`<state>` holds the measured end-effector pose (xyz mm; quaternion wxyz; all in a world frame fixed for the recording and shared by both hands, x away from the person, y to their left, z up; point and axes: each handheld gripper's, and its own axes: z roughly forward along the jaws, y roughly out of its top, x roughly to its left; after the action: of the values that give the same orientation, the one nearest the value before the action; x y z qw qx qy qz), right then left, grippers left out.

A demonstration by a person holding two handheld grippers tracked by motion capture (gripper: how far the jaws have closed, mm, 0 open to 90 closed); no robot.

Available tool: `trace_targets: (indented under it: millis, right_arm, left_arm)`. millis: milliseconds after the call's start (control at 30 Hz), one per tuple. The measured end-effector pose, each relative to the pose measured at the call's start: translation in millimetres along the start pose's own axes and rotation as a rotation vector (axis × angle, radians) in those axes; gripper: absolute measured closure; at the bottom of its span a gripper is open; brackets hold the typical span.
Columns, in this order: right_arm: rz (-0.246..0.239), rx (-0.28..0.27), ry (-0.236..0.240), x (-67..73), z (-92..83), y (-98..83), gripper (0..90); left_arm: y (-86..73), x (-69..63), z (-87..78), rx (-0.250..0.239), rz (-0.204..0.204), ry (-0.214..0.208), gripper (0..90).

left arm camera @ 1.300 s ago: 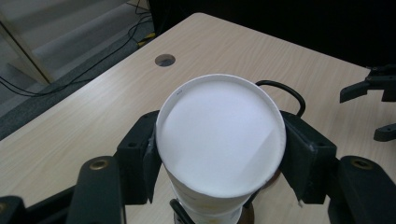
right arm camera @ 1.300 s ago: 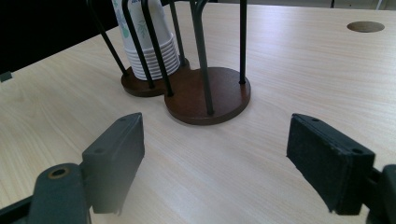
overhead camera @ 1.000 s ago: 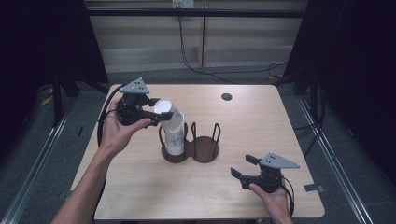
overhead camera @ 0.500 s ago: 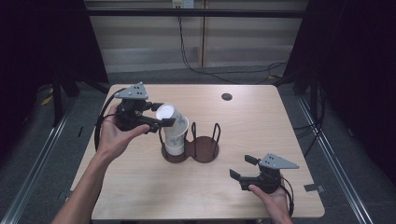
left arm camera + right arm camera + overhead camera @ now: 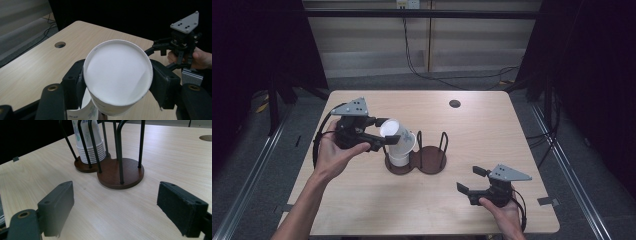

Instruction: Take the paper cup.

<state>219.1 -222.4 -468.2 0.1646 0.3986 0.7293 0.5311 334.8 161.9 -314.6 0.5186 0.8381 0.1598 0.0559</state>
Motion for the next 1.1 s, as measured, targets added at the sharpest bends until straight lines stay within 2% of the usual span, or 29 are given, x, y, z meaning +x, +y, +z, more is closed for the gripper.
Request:
trace_targets:
  millis: [67,167,200,333,467,600,1100]
  right_arm:
    - [0.001,0.001,0.01,1.0,0.3,1.2,14.1]
    - [0.007,-0.009,0.047,4.5,0.2,3.8,15.5]
    - [0.002,-0.011,0.06,6.3,0.8,4.8,15.6]
    - [0.004,-0.006,0.078,7.5,2.9,6.9,17.1]
    - [-0.003,-0.002,0.088,10.2,3.5,10.3,17.2]
    - [-0.02,0.005,0.12,13.9,8.5,16.8,19.2]
    - [-0.085,0.011,0.2,29.5,30.2,42.0,22.8]
  left_arm:
    - [-4.5,0.2,-0.6,-0.016,-0.015,-0.028,36.5]
    - [-14.3,-0.1,-1.5,-0.038,-0.032,-0.036,36.5]
    - [-18.7,-4.1,-1.3,-0.029,-0.018,-0.039,36.5]
    - [-24.9,-9.4,-1.0,-0.023,-0.005,-0.054,36.5]
    - [-36.5,-10.9,2.1,-0.019,-0.027,-0.059,36.4]
    - [-49.6,-13.7,5.5,-0.015,-0.031,-0.054,36.3]
    - [-65.9,-17.4,21.4,0.0,-0.049,-0.098,36.3]
